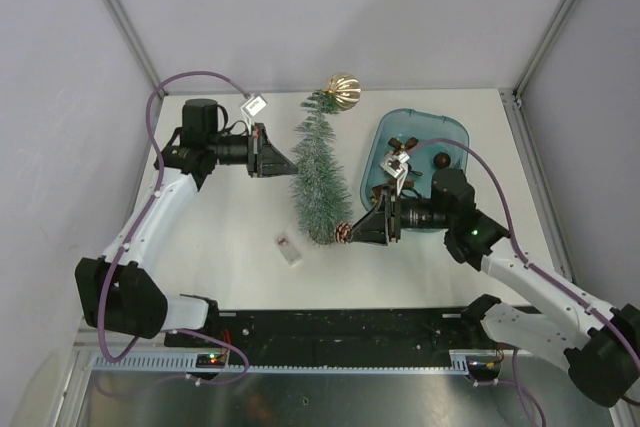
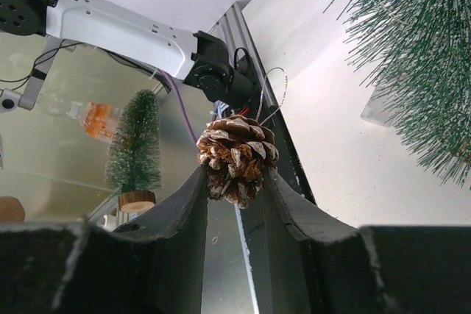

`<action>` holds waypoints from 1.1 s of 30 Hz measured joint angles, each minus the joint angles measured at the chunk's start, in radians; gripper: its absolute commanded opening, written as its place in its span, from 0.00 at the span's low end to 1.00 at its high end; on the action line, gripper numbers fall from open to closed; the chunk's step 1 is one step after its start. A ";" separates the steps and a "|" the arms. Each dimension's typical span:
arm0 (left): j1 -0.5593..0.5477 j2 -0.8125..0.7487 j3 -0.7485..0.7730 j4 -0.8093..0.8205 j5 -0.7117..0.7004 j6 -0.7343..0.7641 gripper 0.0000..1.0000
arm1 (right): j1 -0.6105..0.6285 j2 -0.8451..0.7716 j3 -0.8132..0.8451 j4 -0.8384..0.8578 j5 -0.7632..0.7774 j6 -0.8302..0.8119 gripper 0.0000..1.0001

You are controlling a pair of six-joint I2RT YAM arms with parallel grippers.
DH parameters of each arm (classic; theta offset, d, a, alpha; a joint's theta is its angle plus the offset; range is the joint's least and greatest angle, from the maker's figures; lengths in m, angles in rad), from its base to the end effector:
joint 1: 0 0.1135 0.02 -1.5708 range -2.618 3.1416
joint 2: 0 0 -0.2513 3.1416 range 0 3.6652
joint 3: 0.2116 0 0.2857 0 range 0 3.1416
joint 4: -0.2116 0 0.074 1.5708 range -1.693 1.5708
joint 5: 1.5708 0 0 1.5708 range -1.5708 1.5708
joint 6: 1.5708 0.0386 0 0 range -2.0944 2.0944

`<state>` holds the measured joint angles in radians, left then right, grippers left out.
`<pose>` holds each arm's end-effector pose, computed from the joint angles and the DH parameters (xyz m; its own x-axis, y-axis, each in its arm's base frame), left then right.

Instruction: Decorate the small christmas tree

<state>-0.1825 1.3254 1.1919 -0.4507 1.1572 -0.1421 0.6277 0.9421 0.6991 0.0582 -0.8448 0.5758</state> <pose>0.3067 -0.0926 0.3302 -0.6536 0.0628 -0.7542 0.7390 0.2682 -0.6181 0.1900 0.1735 0.2895 -0.6610 -0.0330 -0.7496 -0.7451 0.1473 0.6505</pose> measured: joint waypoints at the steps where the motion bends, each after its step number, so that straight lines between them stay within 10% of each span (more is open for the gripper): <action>1: 0.000 0.000 0.000 0.000 0.001 0.000 0.00 | 0.005 0.011 0.000 0.009 0.005 -0.002 0.32; 33: 0.000 0.000 0.000 0.000 0.032 0.000 0.00 | 0.045 0.118 0.000 0.046 0.378 -0.151 0.35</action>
<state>-0.1829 1.3254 1.1919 -0.4507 1.1893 -0.1417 0.6727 1.0603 0.6991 0.1040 -0.4671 0.4244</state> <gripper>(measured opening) 0.006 0.358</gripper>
